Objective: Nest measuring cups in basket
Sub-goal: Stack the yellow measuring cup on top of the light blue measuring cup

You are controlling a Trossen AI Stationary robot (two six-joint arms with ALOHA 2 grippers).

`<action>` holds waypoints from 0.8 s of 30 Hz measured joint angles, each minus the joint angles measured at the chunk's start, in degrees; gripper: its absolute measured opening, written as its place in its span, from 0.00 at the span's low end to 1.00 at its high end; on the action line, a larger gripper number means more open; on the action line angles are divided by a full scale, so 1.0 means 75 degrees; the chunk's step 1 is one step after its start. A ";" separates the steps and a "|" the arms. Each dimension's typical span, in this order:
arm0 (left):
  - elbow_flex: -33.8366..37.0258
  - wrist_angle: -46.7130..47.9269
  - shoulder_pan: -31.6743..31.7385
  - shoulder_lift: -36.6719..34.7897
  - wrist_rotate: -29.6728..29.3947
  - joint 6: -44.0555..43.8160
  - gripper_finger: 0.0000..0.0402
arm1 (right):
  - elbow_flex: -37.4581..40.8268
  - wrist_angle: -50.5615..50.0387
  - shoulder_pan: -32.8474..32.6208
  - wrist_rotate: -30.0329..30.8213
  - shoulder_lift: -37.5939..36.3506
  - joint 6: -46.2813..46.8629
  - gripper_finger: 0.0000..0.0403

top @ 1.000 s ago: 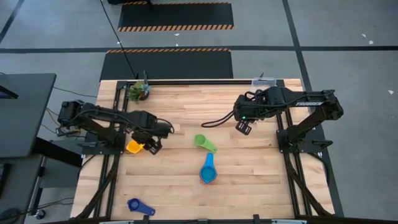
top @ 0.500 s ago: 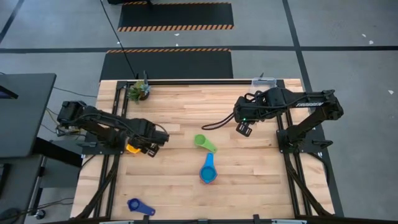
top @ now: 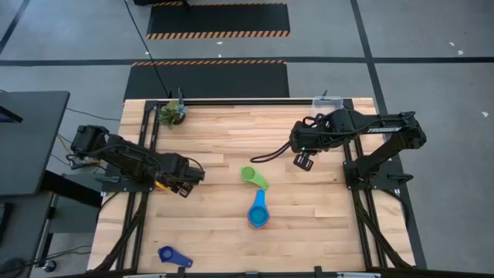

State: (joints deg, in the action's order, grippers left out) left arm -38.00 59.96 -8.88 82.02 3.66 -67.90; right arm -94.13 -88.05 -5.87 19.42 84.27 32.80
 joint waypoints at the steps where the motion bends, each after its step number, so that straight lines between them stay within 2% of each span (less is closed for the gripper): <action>1: 0.0116 -0.0063 0.0000 0.0000 0.0000 0.0037 0.39 | 0.0000 0.0013 0.0000 -0.0001 0.0000 0.0000 0.01; 6: 0.0587 -0.0582 0.0006 -0.0037 0.0090 0.0142 0.29 | 0.0000 0.0089 0.0003 -0.0006 0.0000 0.0000 0.01; 11: 0.0510 -0.0611 0.0003 -0.0008 0.0122 0.0195 0.06 | -0.0010 0.0111 0.0003 -0.0007 0.0000 0.0000 0.01; 12: 0.0434 -0.0583 0.0003 0.0008 0.0111 0.0200 0.04 | -0.0052 0.0073 0.0000 -0.0012 0.0006 0.0000 0.01; 18: -0.0519 -0.0633 0.0003 0.0009 0.0129 0.0634 0.03 | -0.0676 -0.0042 -0.0008 0.0047 0.0006 0.0003 0.01; 24: -0.2114 -0.0636 -0.0037 0.0007 0.0050 0.0735 0.03 | -0.1473 -0.0248 -0.0018 0.0565 -0.0103 -0.0326 0.01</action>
State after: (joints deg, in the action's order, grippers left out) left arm -53.86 55.19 -9.17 82.07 4.04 -62.39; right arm -105.18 -89.91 -6.00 23.66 83.49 30.35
